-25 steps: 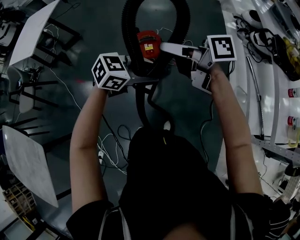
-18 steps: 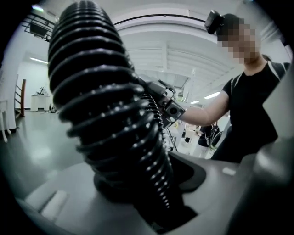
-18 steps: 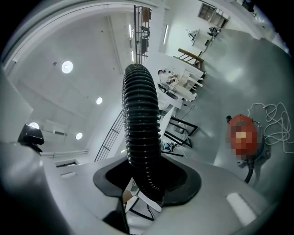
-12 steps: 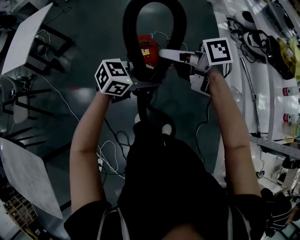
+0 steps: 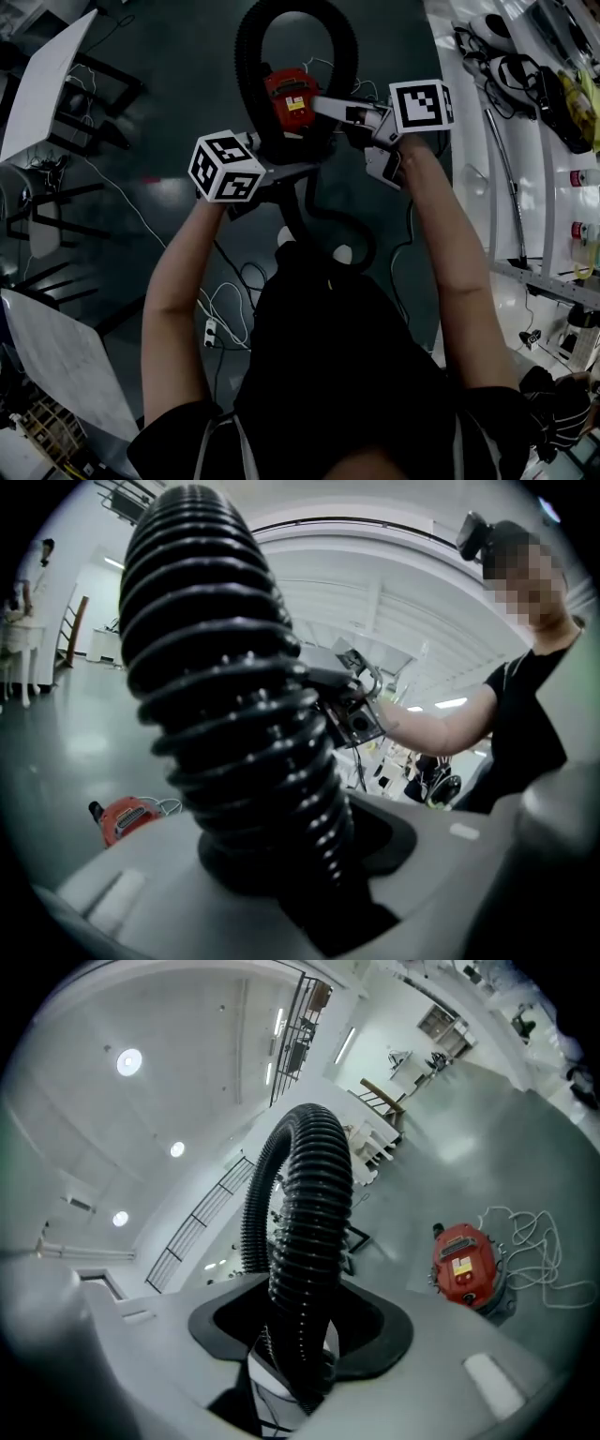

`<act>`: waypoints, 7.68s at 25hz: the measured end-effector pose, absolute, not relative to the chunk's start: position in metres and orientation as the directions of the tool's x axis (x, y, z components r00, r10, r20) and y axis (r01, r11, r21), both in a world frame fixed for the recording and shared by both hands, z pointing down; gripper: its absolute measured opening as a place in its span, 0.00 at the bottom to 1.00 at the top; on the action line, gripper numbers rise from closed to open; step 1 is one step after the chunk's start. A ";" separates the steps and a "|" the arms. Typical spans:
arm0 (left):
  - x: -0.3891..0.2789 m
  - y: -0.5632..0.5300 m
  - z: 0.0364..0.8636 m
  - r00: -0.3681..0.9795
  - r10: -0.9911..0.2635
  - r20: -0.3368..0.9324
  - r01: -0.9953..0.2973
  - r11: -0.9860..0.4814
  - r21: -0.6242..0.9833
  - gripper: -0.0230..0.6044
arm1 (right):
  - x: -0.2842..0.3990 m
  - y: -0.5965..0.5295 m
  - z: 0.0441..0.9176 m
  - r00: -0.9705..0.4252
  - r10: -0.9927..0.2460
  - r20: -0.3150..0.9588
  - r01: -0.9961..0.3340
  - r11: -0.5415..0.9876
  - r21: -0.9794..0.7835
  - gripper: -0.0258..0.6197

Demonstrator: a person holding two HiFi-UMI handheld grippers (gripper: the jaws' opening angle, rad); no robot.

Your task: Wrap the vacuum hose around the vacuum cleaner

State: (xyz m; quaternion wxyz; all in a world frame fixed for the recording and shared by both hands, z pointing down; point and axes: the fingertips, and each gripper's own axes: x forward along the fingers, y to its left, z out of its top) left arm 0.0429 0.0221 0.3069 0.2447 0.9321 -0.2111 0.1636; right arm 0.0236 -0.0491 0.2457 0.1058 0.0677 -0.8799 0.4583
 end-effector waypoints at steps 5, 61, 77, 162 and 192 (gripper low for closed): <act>0.032 0.009 0.309 0.856 -0.342 0.387 -0.501 -0.733 0.460 0.31 | 0.009 -0.059 0.263 -0.933 -0.055 0.355 -0.304 0.647 -0.699 0.49; -0.057 -0.065 0.310 0.860 -0.473 0.193 -0.439 -0.492 0.751 0.30 | -0.106 -0.125 0.284 -0.892 -0.064 0.448 -0.342 0.744 -0.574 0.50; -0.048 -0.094 0.305 0.845 -0.532 -0.046 -0.189 -0.380 0.906 0.29 | -0.100 -0.151 0.303 -0.829 0.003 0.559 -0.346 0.783 -0.517 0.58; -0.116 -0.268 0.391 0.607 -0.783 -0.132 -0.068 -0.217 0.974 0.32 | -0.042 -0.270 0.343 -0.856 -0.063 0.512 -0.335 0.823 -0.459 0.56; -0.265 -0.340 0.289 0.547 -0.753 -0.365 0.070 -0.393 0.917 0.32 | 0.114 -0.216 0.601 -0.211 -0.171 0.962 -0.352 0.932 0.089 0.34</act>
